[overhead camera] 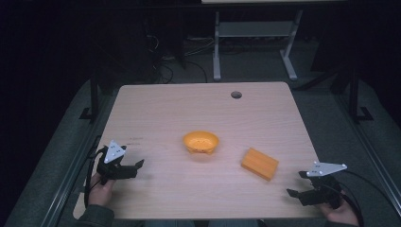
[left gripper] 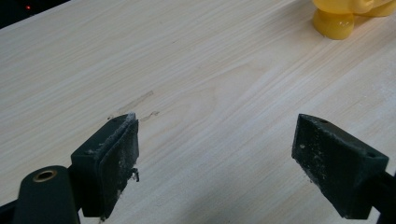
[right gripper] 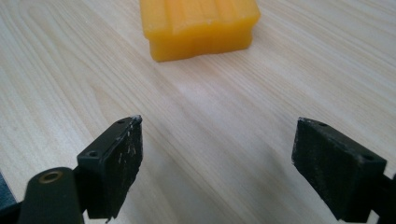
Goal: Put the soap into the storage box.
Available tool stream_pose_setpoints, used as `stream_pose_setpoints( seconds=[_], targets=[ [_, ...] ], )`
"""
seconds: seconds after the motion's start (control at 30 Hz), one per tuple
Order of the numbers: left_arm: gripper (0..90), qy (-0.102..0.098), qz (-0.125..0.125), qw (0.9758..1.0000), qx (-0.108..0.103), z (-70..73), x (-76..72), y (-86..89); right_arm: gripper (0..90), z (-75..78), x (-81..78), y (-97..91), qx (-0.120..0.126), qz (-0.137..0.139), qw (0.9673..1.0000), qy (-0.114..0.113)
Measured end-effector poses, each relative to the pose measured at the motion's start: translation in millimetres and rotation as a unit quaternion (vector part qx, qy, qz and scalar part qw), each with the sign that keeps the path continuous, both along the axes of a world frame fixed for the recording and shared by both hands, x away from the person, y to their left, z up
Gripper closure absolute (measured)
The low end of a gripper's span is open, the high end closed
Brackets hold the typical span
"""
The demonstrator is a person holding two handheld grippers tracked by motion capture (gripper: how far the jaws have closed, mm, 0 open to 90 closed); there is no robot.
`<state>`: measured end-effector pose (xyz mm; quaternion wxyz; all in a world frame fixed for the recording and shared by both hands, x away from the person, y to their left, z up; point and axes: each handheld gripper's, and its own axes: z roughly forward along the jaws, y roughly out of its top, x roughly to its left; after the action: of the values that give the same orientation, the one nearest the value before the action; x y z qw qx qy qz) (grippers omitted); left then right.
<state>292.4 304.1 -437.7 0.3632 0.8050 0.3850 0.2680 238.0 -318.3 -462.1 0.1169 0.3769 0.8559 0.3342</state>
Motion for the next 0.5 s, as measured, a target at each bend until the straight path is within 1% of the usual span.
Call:
stream_pose_setpoints(
  seconds=[0.13, 0.17, 0.27, 0.37, 0.5],
  targets=[
    [14.1, 0.001, -0.002, 1.0000, 0.001, -0.2, -0.5, -0.6, 15.6, 0.6, 2.4, 2.6, -0.005, 0.008, 1.0000, 0.000],
    [14.1, -0.001, -0.001, 1.0000, 0.000, -0.2, -0.7, -0.8, 15.5, 2.1, 4.5, 7.0, -0.013, 0.014, 0.9998, 0.005],
    [14.1, -0.004, -0.001, 1.0000, -0.002, -0.2, -1.1, -0.4, 15.5, 4.5, 8.1, 11.8, -0.017, 0.022, 0.9995, 0.011],
    [14.1, -0.002, 0.003, 1.0000, -0.004, -0.2, -0.8, 0.7, 15.5, 6.6, 11.4, 14.4, -0.021, 0.026, 0.9993, 0.014],
    [14.1, -0.005, 0.002, 1.0000, -0.006, -0.3, -0.7, 0.6, 15.4, 11.9, 17.2, 19.4, -0.024, 0.032, 0.9990, 0.021]
  ],
)
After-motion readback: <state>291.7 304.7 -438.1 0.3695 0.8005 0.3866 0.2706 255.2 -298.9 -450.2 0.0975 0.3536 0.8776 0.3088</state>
